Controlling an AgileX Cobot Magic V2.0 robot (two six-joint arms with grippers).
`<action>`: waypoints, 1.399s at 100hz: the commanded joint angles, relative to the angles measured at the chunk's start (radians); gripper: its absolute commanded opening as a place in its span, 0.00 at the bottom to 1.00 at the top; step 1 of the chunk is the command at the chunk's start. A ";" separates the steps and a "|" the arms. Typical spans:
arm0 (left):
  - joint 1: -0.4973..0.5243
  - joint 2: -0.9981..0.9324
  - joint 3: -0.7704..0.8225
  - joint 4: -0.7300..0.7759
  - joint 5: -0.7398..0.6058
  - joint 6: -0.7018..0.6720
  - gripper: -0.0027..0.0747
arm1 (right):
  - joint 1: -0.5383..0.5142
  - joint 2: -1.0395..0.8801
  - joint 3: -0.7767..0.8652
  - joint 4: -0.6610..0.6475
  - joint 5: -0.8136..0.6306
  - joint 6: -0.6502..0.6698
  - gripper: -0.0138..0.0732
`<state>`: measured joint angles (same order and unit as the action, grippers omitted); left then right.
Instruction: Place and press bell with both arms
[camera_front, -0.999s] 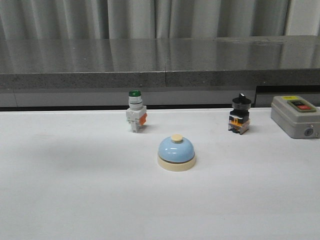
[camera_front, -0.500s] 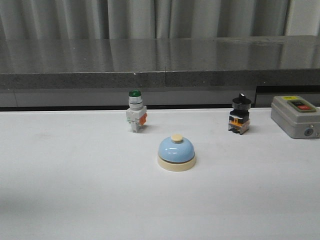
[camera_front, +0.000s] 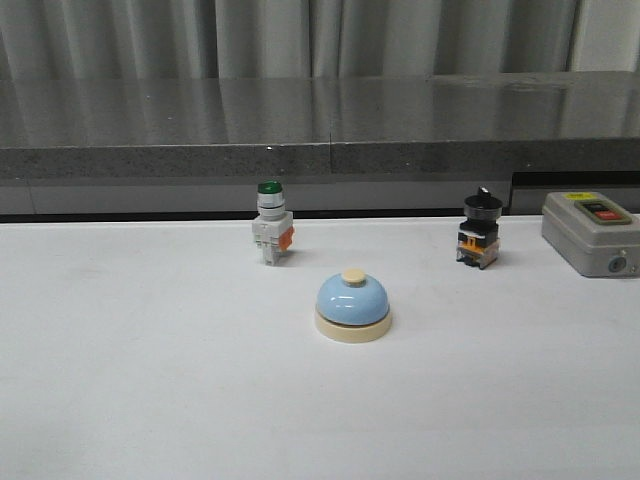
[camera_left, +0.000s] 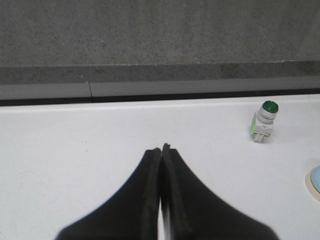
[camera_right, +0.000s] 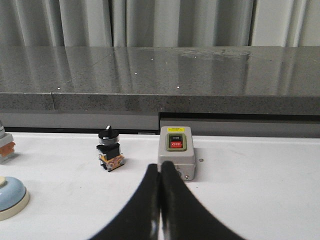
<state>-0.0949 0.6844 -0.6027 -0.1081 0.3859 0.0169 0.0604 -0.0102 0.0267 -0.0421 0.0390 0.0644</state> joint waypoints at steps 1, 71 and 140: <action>0.001 -0.069 0.036 0.012 -0.153 -0.010 0.01 | -0.006 -0.015 -0.015 -0.003 -0.081 -0.003 0.09; 0.001 -0.630 0.462 0.031 -0.241 -0.010 0.01 | -0.006 -0.015 -0.015 -0.003 -0.081 -0.003 0.09; 0.002 -0.720 0.646 0.029 -0.370 -0.010 0.01 | -0.006 -0.013 -0.015 -0.003 -0.081 -0.003 0.09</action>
<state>-0.0925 -0.0047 0.0009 -0.0731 0.1031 0.0169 0.0604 -0.0102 0.0267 -0.0421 0.0371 0.0644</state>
